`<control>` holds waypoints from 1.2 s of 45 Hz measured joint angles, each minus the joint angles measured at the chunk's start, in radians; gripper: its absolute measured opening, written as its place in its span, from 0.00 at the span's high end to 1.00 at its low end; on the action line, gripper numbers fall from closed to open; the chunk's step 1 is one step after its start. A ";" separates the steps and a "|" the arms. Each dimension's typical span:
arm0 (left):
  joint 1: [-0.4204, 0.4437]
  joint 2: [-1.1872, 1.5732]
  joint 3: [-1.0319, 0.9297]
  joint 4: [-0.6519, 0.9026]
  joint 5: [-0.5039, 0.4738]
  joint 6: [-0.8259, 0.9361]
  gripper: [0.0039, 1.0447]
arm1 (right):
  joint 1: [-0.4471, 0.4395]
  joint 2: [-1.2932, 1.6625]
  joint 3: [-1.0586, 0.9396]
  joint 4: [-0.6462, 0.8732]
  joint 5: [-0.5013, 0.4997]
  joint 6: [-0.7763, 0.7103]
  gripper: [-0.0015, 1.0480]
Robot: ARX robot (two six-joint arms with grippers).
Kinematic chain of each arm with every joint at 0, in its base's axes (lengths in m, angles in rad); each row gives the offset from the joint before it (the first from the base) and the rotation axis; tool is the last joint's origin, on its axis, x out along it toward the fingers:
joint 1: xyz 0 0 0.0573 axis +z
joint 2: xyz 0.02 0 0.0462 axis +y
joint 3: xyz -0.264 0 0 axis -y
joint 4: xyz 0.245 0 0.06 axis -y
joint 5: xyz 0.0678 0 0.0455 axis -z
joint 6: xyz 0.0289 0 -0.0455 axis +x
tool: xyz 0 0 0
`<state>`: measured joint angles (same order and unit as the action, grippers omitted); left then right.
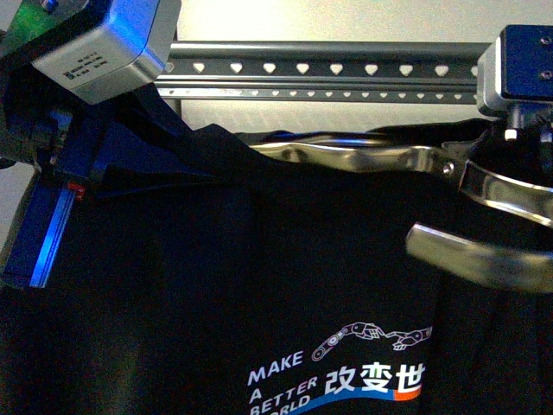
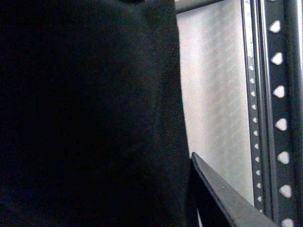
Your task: Hang clothes on hanger
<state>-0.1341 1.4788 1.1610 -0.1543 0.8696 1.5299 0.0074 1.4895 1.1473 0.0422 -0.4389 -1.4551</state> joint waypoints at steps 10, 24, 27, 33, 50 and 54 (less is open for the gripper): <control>0.000 0.000 0.000 0.005 0.006 -0.008 0.67 | -0.045 -0.034 -0.112 -0.001 -0.064 0.105 0.96; 0.000 0.000 0.000 0.005 0.013 -0.008 0.21 | -0.142 -0.008 -0.164 -0.121 0.023 0.229 0.96; 0.000 0.000 0.000 0.005 0.013 -0.008 0.12 | -0.153 0.006 -0.164 -0.140 0.051 0.279 0.96; -0.025 -0.019 -0.090 0.272 -0.261 -0.206 0.06 | -0.149 0.016 -0.164 -0.222 0.055 0.428 0.96; 0.128 -0.169 -0.154 0.589 -1.059 -1.865 0.08 | -0.062 0.016 -0.064 -0.344 0.077 1.176 0.97; 0.135 -0.275 -0.243 0.495 -0.890 -1.779 0.24 | -0.056 0.022 0.032 -0.362 0.067 1.365 0.97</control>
<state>0.0013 1.2041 0.9184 0.3408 -0.0200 -0.2489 -0.0490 1.5116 1.1790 -0.3202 -0.3717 -0.0902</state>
